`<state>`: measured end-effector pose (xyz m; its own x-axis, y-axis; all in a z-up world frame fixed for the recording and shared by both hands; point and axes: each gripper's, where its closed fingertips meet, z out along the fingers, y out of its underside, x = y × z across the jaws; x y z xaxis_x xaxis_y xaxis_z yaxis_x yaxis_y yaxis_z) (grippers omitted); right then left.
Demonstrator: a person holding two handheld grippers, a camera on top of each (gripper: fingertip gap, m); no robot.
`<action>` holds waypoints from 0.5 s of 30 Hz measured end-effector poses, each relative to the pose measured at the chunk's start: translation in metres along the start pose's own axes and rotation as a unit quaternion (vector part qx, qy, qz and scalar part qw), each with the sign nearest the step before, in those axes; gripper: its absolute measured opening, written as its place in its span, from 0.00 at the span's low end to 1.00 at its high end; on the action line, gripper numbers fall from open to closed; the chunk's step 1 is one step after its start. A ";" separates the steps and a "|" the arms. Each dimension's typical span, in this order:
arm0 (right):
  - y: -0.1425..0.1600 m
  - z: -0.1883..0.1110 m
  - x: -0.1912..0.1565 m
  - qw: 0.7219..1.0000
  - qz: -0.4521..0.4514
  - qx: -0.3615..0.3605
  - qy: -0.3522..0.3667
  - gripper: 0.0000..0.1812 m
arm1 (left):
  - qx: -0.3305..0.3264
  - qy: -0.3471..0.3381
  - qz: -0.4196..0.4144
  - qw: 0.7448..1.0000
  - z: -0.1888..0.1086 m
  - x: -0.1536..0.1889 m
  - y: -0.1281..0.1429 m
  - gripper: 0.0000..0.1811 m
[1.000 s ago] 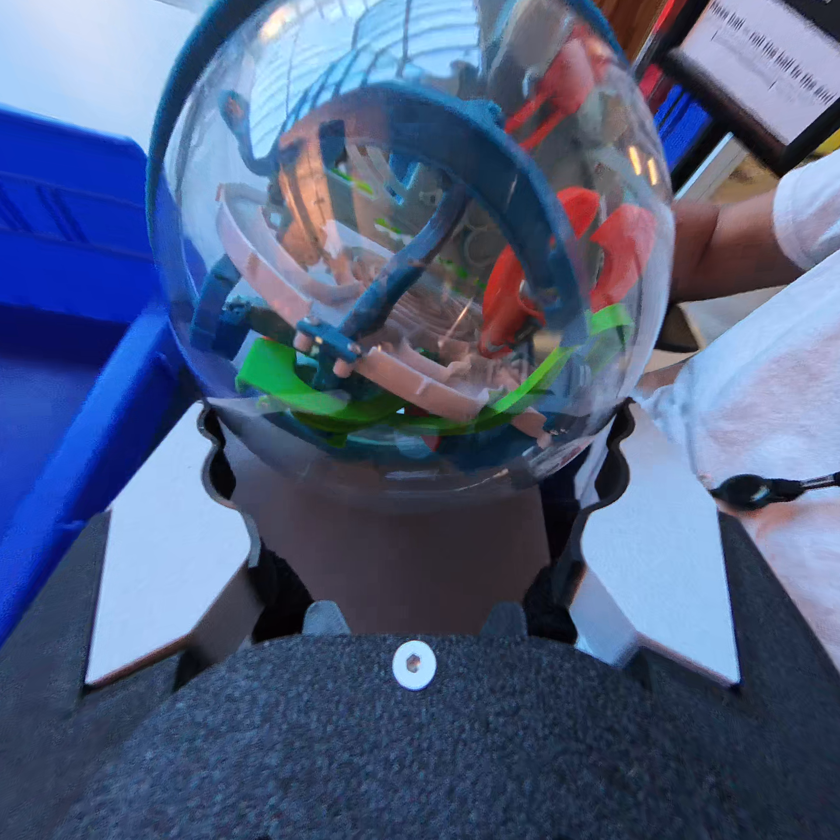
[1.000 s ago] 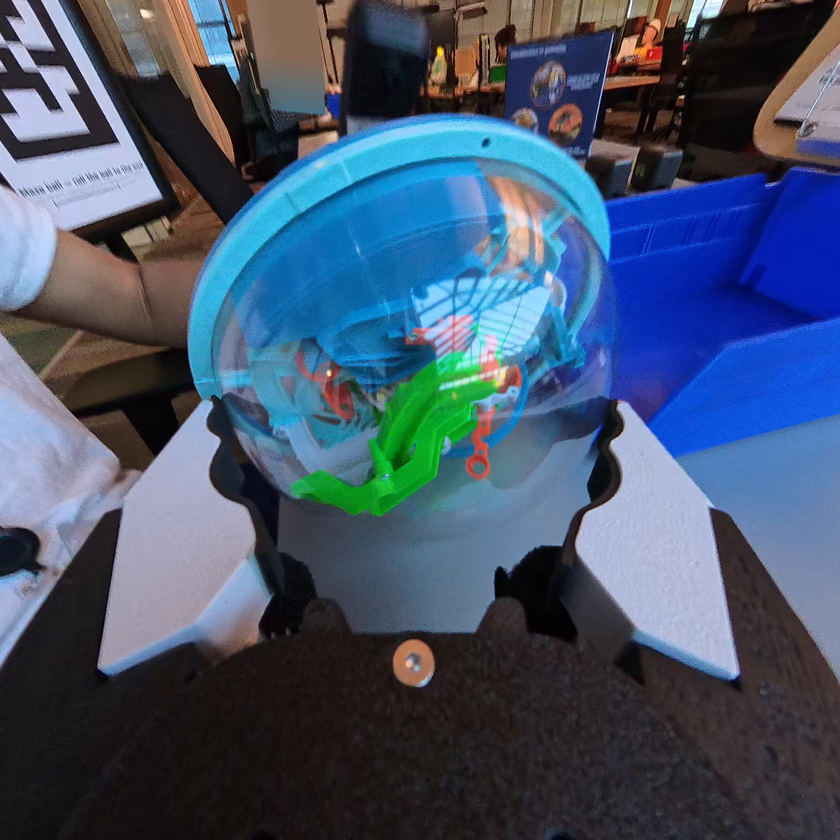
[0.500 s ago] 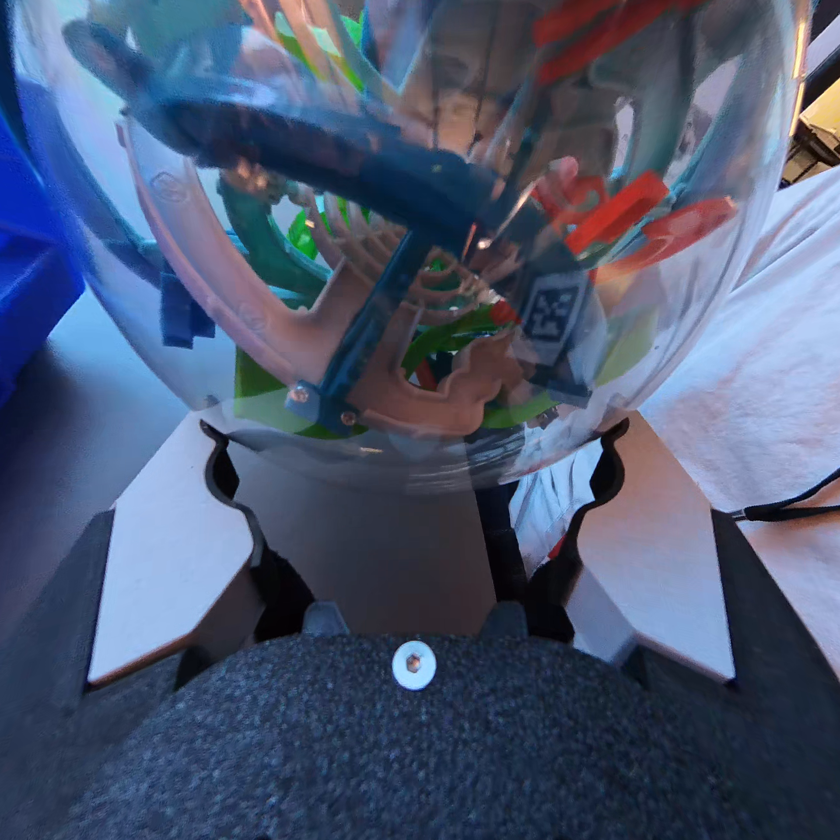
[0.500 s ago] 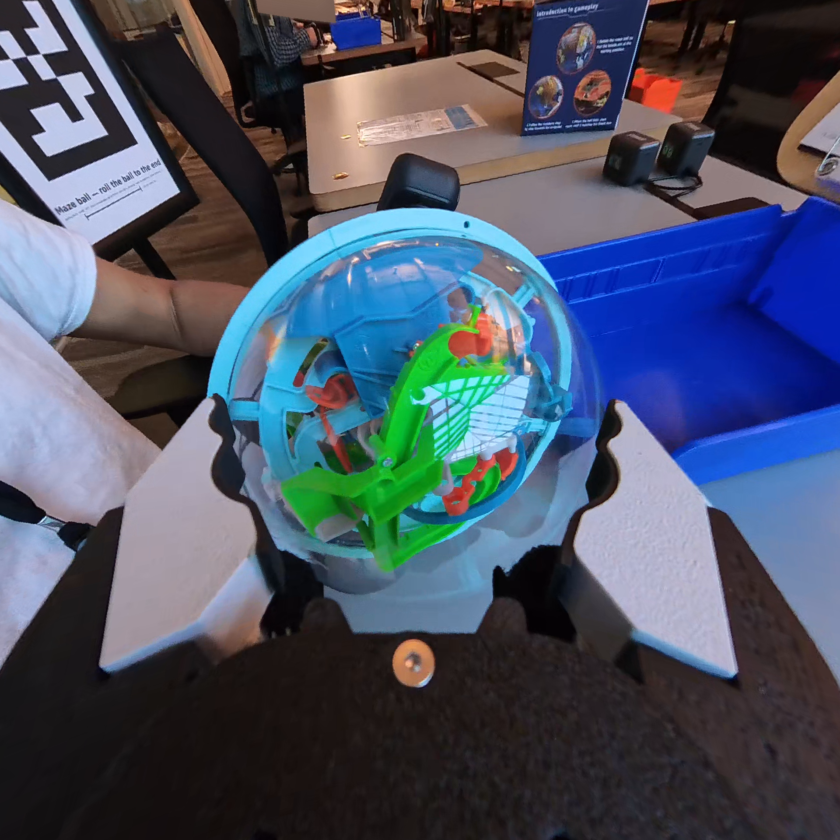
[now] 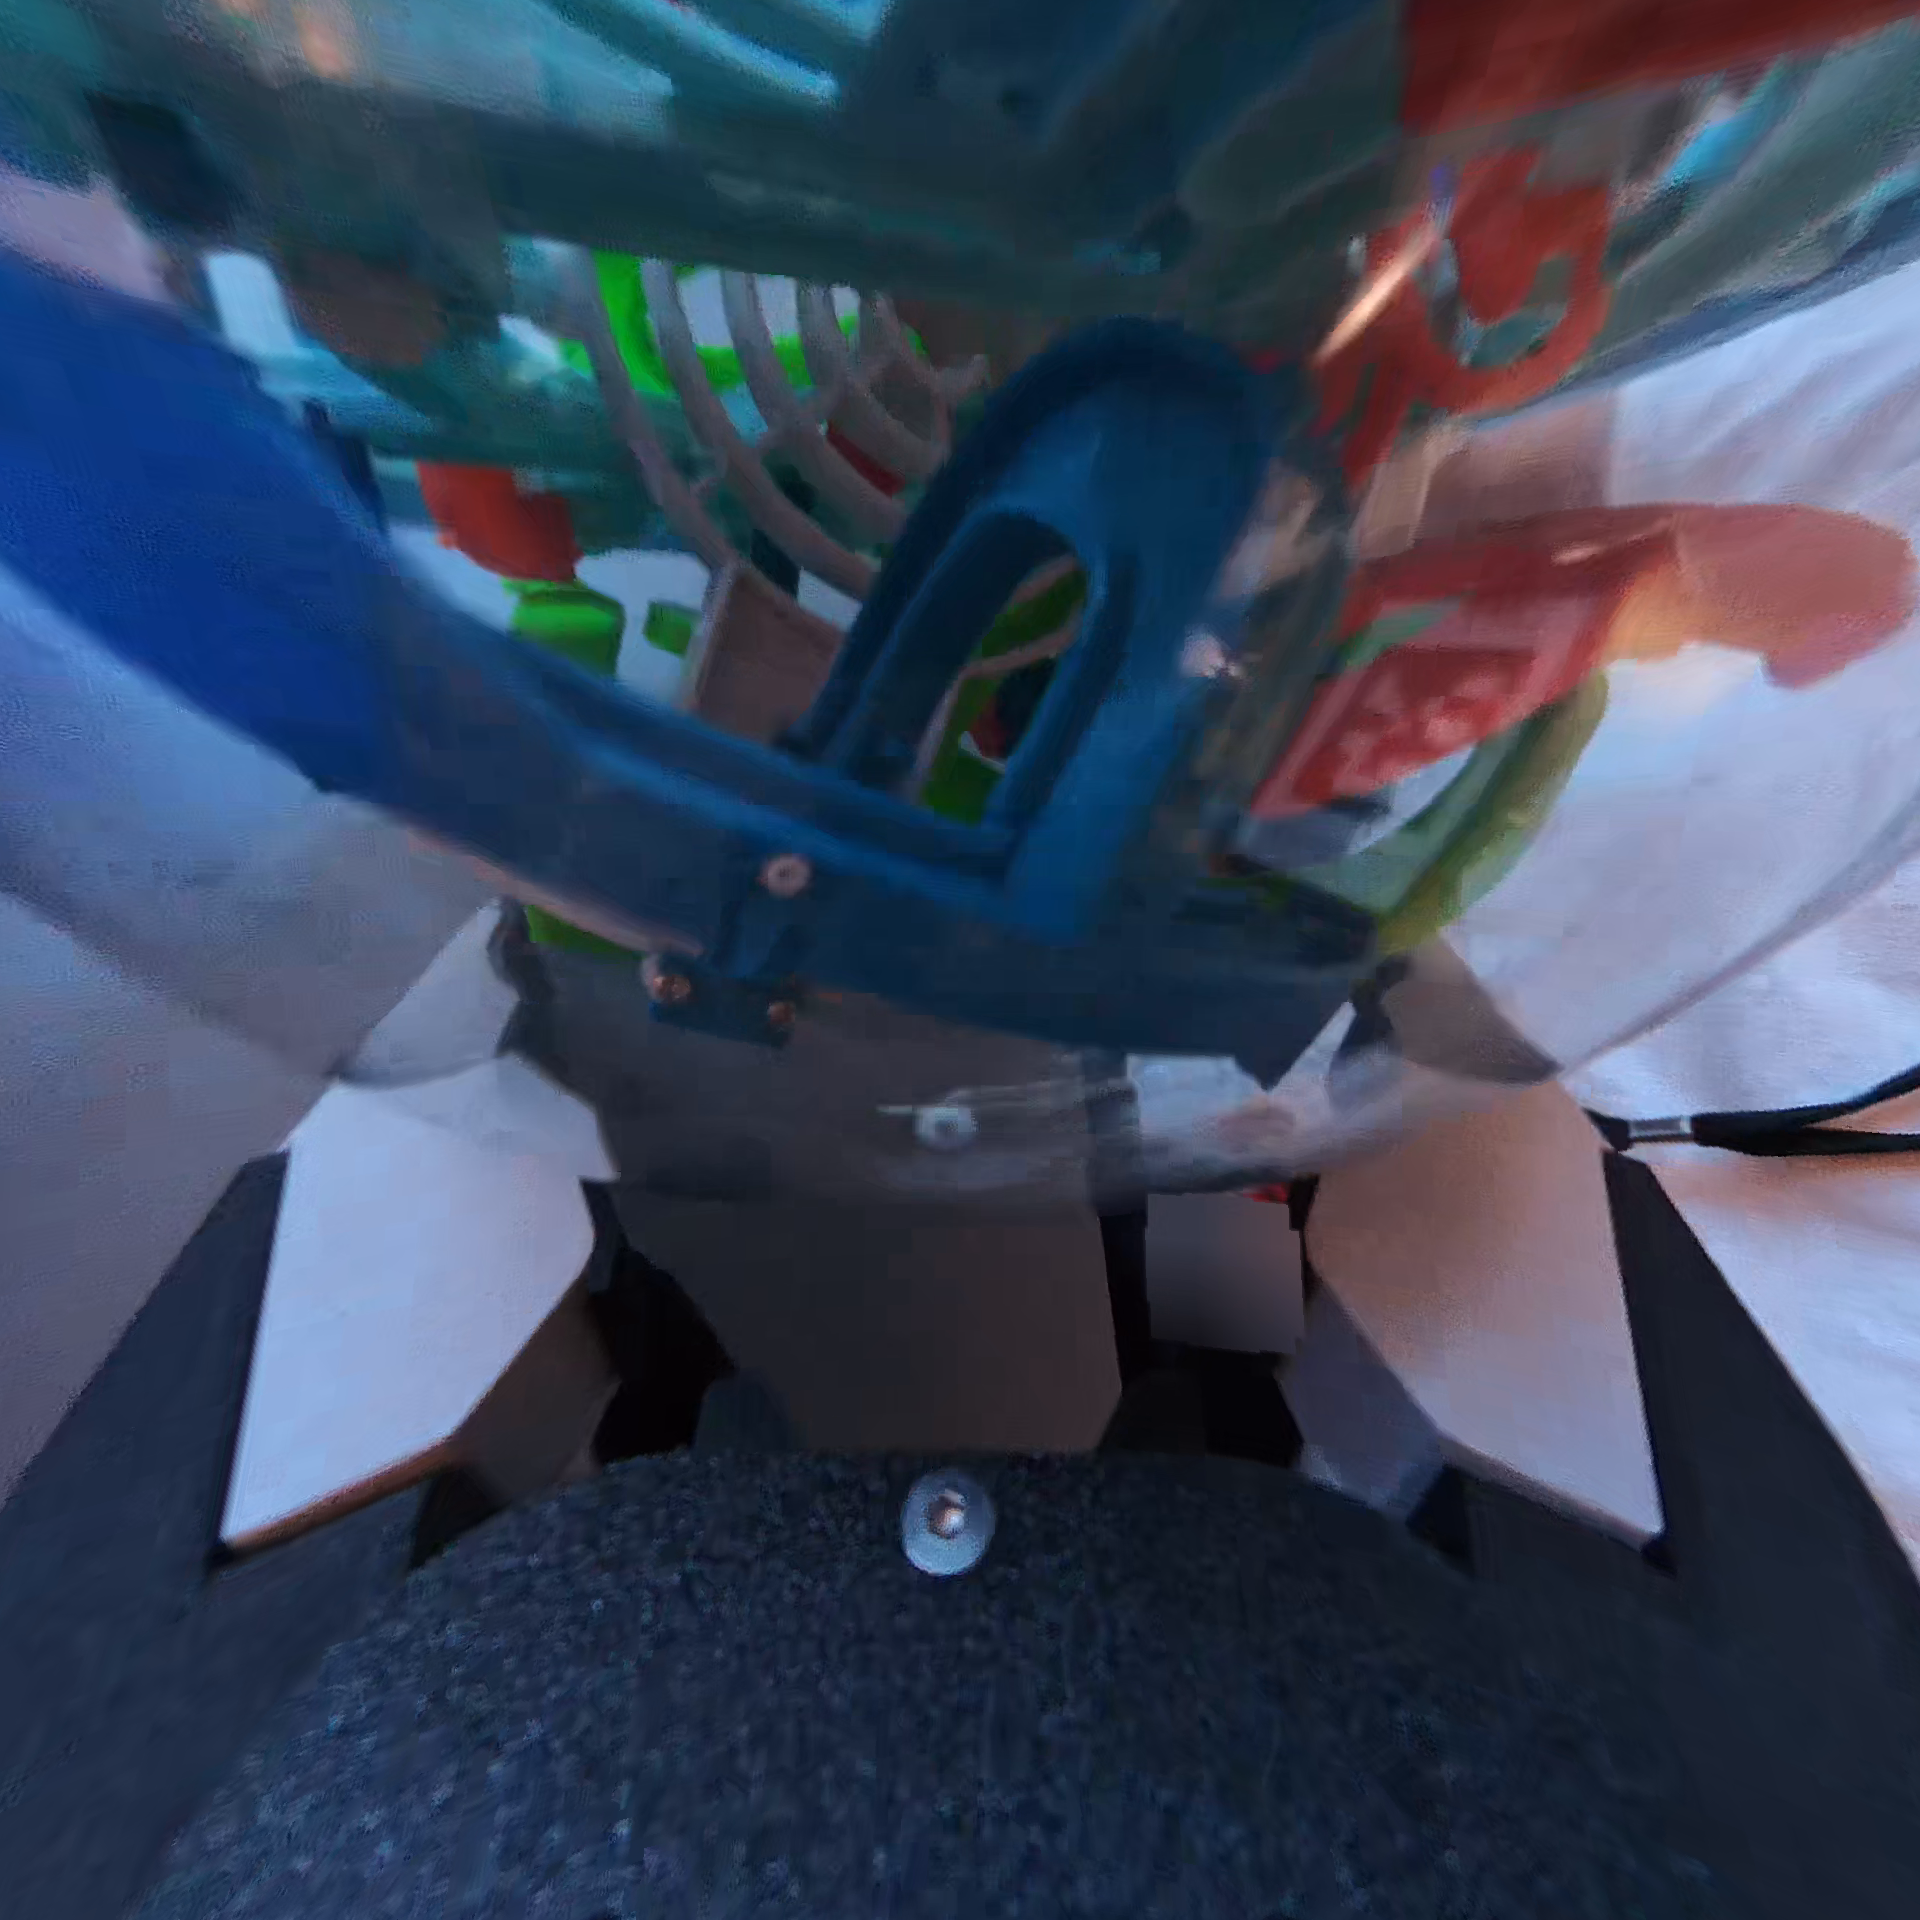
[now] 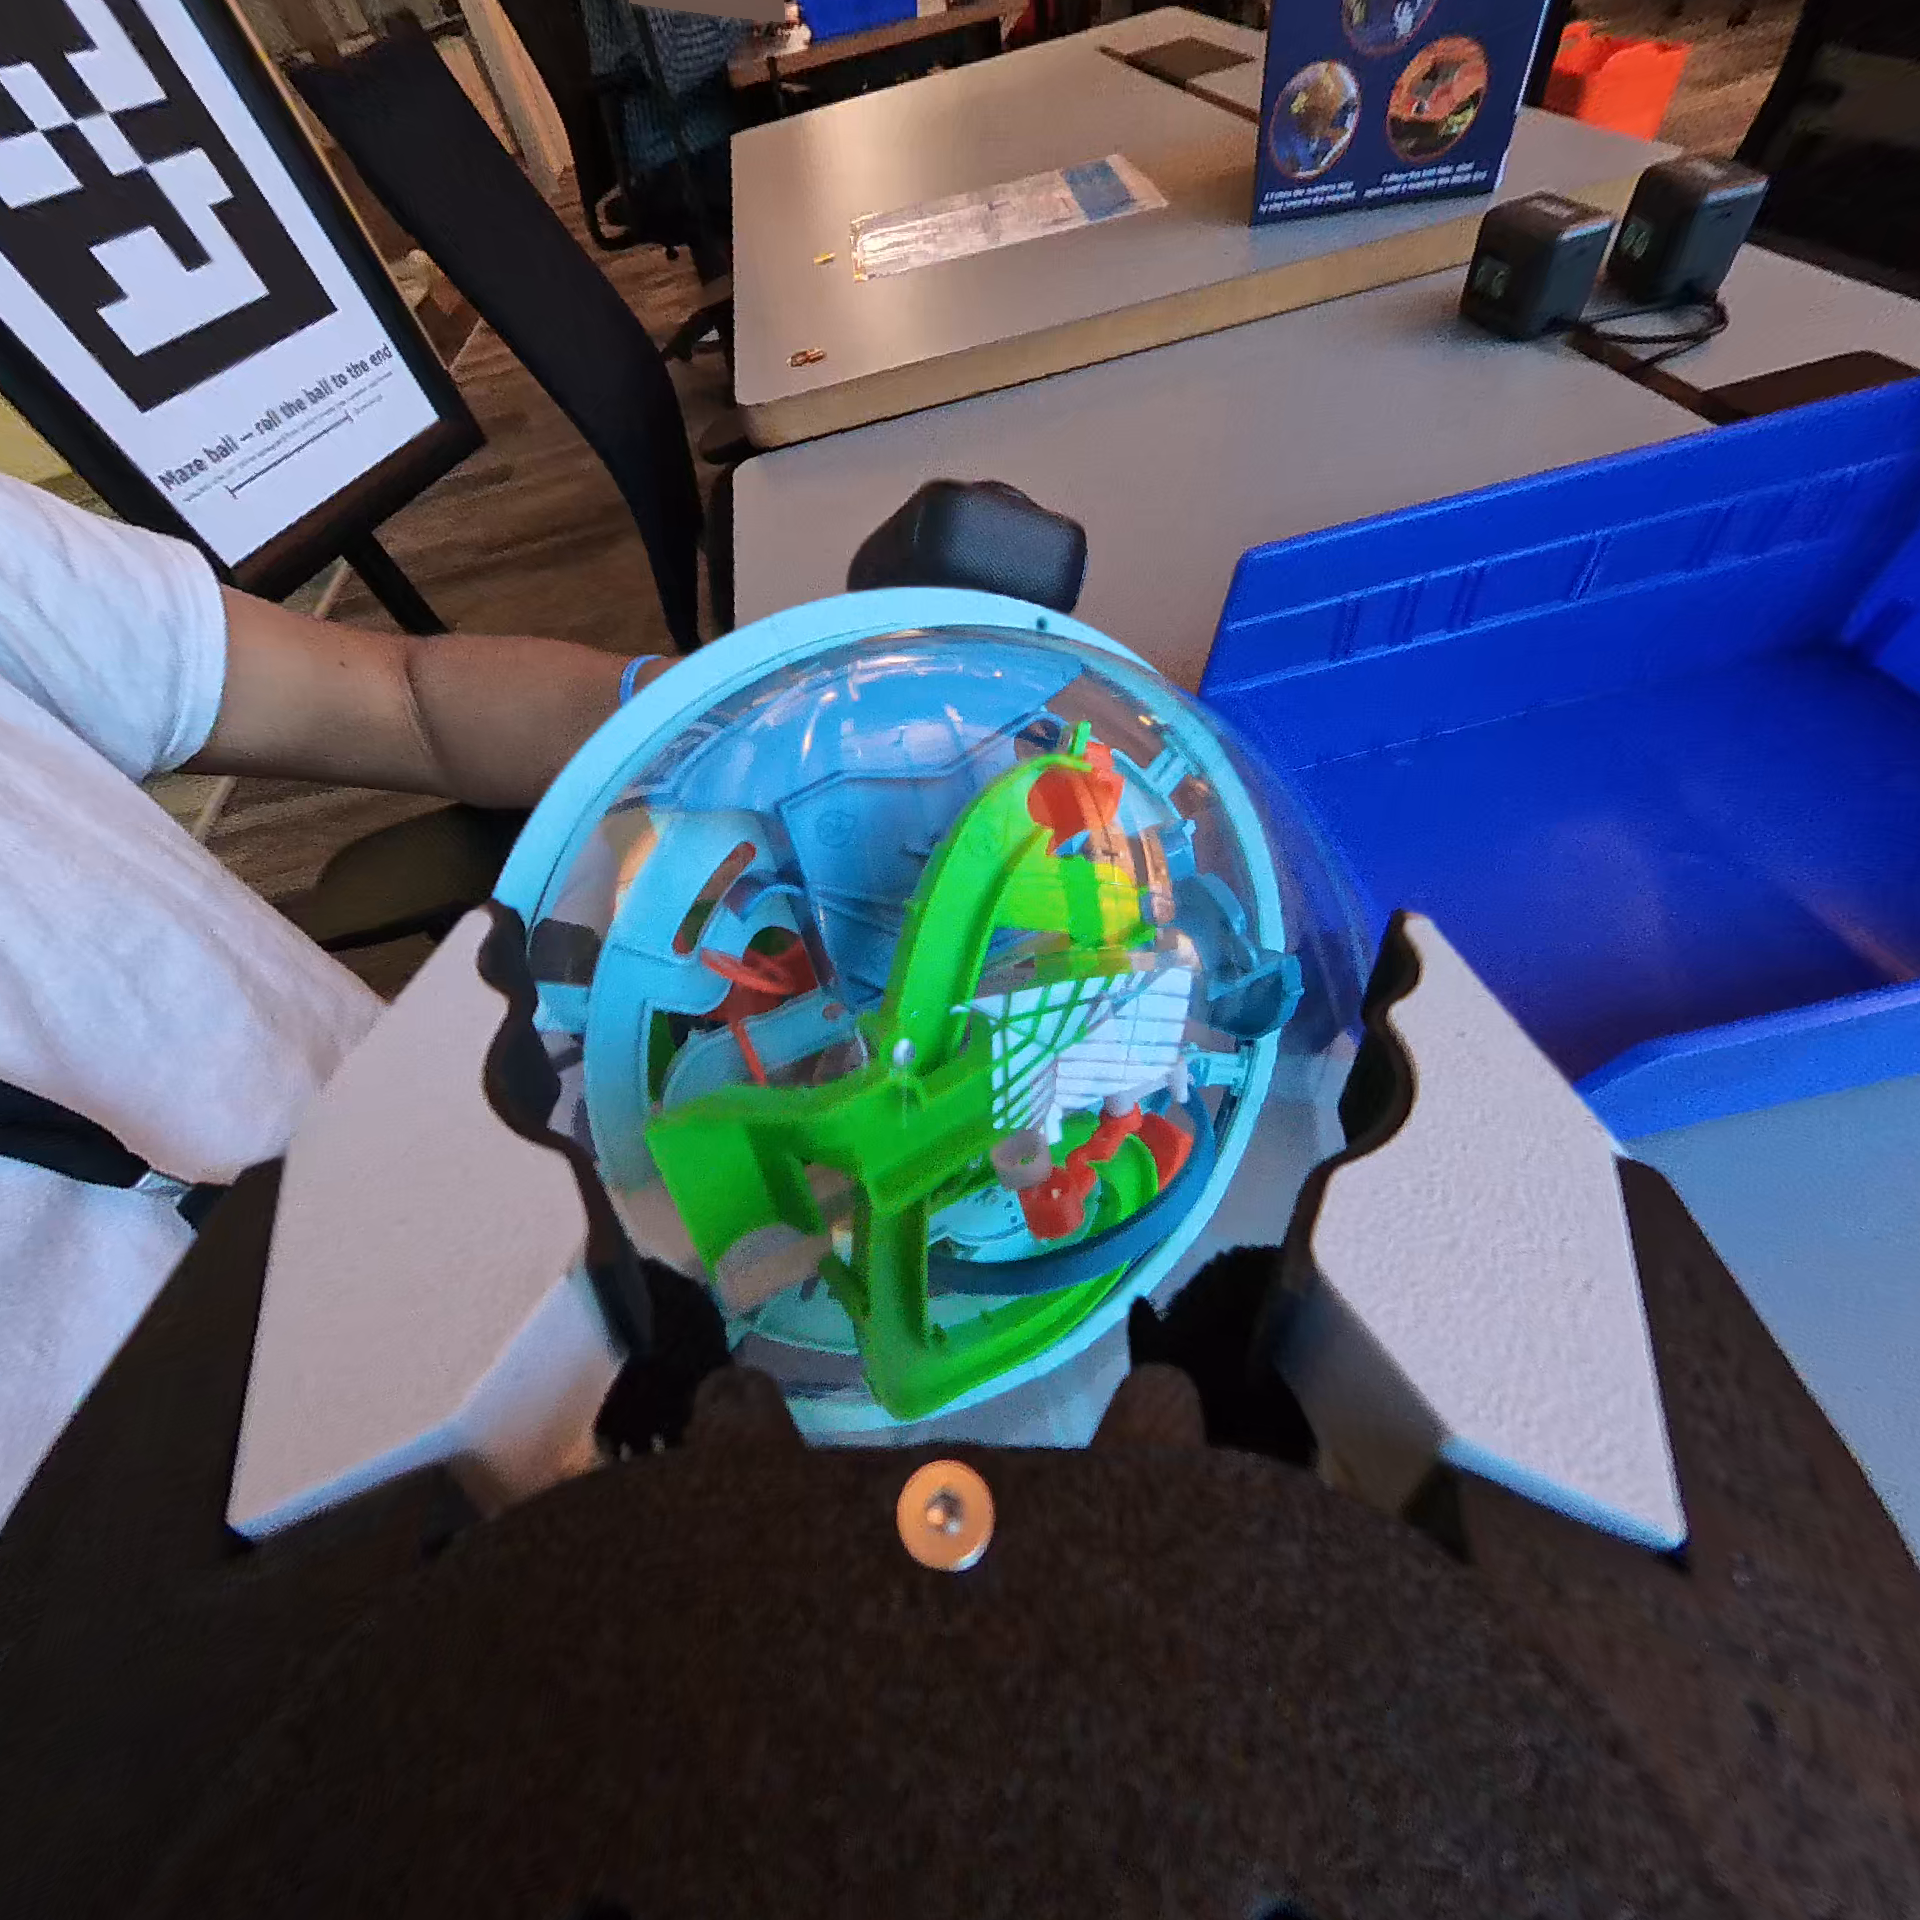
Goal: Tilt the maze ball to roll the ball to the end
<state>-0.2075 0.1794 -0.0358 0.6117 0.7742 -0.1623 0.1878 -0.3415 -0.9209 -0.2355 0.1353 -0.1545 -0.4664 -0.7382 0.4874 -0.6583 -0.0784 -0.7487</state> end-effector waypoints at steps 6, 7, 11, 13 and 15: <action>0.006 -0.004 0.006 1.000 0.005 0.003 -0.004 0.83 | 0.009 -0.022 -0.009 1.000 0.001 -0.006 -0.003 0.83; 0.007 -0.004 0.006 1.000 0.003 -0.001 -0.005 0.83 | 0.008 -0.027 -0.009 1.000 0.000 -0.007 -0.002 0.83; 0.001 0.003 0.012 1.000 -0.020 -0.006 -0.002 0.75 | -0.031 -0.073 0.005 0.997 -0.028 -0.015 0.016 0.88; 0.001 0.010 0.015 1.000 -0.020 -0.004 -0.007 0.76 | -0.025 -0.114 0.015 0.993 -0.059 -0.019 0.017 0.87; -0.002 0.015 0.016 1.000 -0.018 0.008 -0.014 0.76 | -0.034 -0.144 0.026 0.989 -0.085 -0.018 0.020 0.87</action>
<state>-0.2097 0.2005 -0.0422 0.5828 0.8007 -0.1387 0.1976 -0.3052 -0.9316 -0.2905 0.2043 -0.1404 -0.3190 -0.9010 0.2940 -0.6809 0.0020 -0.7324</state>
